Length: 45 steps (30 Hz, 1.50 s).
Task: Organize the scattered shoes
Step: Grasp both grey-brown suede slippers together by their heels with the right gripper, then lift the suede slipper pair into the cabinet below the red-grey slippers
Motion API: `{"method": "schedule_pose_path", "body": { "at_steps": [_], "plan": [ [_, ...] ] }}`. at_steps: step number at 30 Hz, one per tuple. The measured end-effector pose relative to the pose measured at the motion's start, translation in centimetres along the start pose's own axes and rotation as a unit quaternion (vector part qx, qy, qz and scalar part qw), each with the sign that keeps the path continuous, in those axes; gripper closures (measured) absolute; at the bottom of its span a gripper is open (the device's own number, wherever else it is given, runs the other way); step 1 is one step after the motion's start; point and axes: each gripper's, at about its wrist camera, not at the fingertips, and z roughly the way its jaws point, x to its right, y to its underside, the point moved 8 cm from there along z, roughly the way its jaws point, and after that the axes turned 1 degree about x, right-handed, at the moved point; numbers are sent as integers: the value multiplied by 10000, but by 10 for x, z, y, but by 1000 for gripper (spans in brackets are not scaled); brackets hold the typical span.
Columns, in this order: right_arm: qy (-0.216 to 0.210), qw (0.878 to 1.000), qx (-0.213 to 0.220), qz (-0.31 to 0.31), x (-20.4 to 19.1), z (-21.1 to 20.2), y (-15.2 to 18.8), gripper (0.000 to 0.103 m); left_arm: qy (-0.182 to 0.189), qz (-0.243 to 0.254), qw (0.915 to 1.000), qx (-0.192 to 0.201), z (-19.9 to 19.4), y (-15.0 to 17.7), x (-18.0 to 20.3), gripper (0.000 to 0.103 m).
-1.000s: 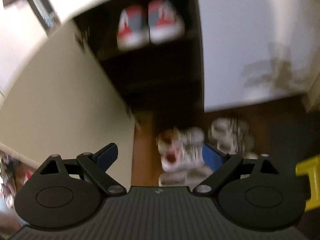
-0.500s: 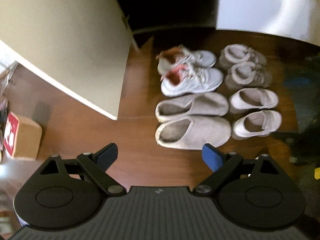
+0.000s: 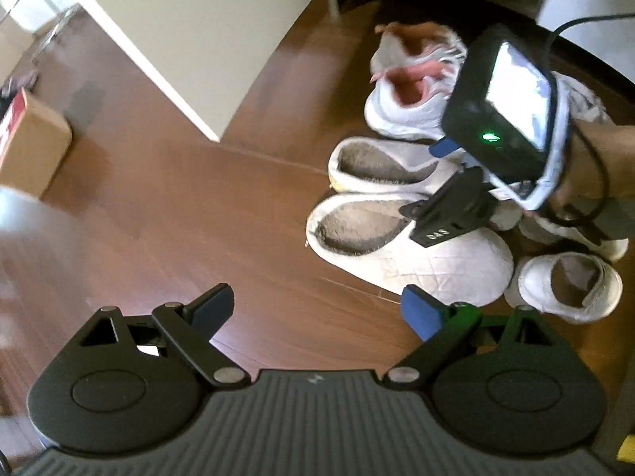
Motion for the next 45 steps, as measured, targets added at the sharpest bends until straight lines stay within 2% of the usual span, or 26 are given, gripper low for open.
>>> {"method": "schedule_pose_path", "body": {
  "at_steps": [1,3,7,9,12,15,17,18,20,21,23,24,27,30,32,34,36,38,39,41,45],
  "plan": [
    [-29,9998,-150,-103,-3,11,2,46,-3,-39,10000,-47,4,2,0,10],
    [102,9980,-447,-427,-8,31,8,54,-7,-93,9999,-138,10,7,1,10],
    [125,9911,-1104,-736,-21,63,12,79,-6,-93,9995,-305,12,11,3,10],
    [117,9903,-1177,-734,-24,59,10,84,-15,-52,9993,-360,5,8,5,10],
    [-175,9950,-973,173,-12,30,5,85,-10,18,9994,-345,-11,1,7,10],
    [-343,9892,-677,1251,10,-21,0,85,-11,206,9991,-359,-35,-8,12,10],
    [-494,9704,-506,2311,37,-70,-6,85,-22,329,9988,-350,-49,-13,14,10],
    [-519,9623,-452,2631,48,-85,-9,85,-31,440,9985,-325,-63,-19,16,10],
    [-530,9277,-173,3692,88,-142,-17,85,-41,580,9980,-247,-83,-30,19,10],
    [-479,9194,-63,3904,100,-160,-21,85,-35,611,9979,-203,-90,-36,21,10],
    [-218,8919,376,4501,140,-224,-34,85,-8,672,9977,-75,-110,-51,25,10],
    [-132,8839,507,4648,151,-241,-38,85,20,692,9976,34,-120,-64,27,9],
    [399,8438,1350,5179,209,-331,-64,85,90,778,9962,369,-135,-100,35,8],
    [858,8287,1796,5231,249,-372,-87,85,168,977,9927,691,-130,-139,47,8],
    [1042,8218,1871,5280,270,-375,-98,85,223,1118,9893,907,-125,-165,56,8],
    [1299,8122,1950,5342,300,-375,-112,85,345,1348,9823,1252,-111,-201,71,8],
    [1590,8067,1944,5349,333,-364,-126,85,422,1505,9764,1490,-96,-223,81,8],
    [1920,8001,1904,5356,369,-348,-138,85,456,1801,9650,1852,-70,-258,98,8],
    [1968,8006,1886,5336,375,-342,-141,84,442,1923,9607,1954,-55,-273,106,8],
    [2034,8047,1781,5285,393,-323,-145,84,440,2006,9582,1991,-37,-290,117,9],
    [2073,8220,1751,5007,406,-306,-145,84,933,1593,9630,1963,-2,-323,139,9]
  ]
}}
